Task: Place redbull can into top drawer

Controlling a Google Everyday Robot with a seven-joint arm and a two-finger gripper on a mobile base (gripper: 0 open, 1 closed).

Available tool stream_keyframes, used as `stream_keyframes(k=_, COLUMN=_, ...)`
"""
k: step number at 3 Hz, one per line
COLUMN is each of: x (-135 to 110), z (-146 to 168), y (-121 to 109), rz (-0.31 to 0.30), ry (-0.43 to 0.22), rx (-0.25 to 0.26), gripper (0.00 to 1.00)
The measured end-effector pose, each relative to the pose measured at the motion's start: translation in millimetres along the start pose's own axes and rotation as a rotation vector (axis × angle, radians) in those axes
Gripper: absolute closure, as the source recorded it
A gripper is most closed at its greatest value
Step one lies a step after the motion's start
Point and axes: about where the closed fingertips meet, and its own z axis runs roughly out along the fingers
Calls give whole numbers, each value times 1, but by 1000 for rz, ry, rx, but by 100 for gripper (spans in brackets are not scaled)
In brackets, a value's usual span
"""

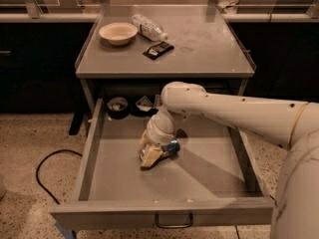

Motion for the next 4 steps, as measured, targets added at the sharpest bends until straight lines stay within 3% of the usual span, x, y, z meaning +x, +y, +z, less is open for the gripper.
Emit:
stream_keyframes(k=2, x=0, z=0, y=0, rz=0, ry=0, rx=0, gripper=11)
stream_keyframes(k=3, x=0, z=0, y=0, rz=0, ry=0, rx=0, gripper=0)
stream_keyframes(k=4, x=0, z=0, y=0, rz=0, ry=0, rx=0, gripper=0)
